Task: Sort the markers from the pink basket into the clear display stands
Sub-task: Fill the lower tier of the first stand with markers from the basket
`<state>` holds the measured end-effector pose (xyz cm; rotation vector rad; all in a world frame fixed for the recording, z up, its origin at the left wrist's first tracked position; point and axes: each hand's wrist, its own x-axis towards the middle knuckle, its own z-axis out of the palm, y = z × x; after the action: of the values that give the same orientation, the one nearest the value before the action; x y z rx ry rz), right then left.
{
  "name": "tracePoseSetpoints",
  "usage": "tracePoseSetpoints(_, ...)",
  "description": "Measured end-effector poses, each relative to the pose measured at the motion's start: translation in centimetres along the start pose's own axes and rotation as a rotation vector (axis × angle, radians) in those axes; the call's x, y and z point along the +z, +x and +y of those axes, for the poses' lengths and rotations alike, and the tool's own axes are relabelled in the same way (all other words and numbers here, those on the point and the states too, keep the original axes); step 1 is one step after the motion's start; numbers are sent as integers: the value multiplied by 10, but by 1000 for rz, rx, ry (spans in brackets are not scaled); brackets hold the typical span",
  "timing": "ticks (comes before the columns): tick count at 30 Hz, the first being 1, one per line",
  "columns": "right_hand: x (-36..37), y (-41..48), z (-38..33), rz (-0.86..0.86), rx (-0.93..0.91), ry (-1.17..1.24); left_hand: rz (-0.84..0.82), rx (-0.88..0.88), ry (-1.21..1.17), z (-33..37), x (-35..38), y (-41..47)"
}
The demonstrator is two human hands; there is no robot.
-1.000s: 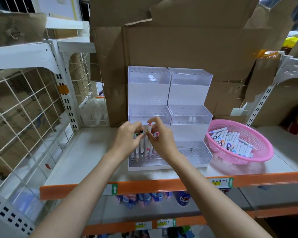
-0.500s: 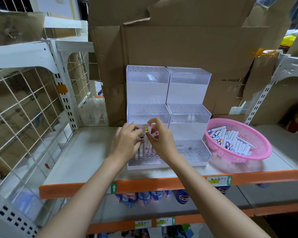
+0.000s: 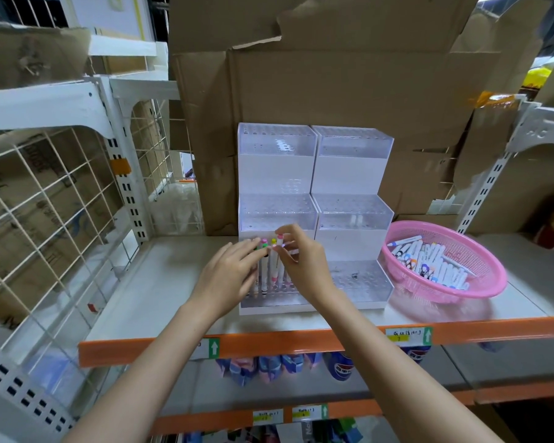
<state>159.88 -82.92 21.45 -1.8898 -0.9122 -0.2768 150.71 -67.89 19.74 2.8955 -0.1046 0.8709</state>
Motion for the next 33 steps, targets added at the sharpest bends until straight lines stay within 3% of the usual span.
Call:
tracePoseSetpoints(22, 5, -5, 8, -24, -124, -194, -101, -39, 8, -2, -2, -5)
tracePoseSetpoints(33, -5, 4, 2, -107, 19, -340, -134, -54, 10, 1, -5, -4)
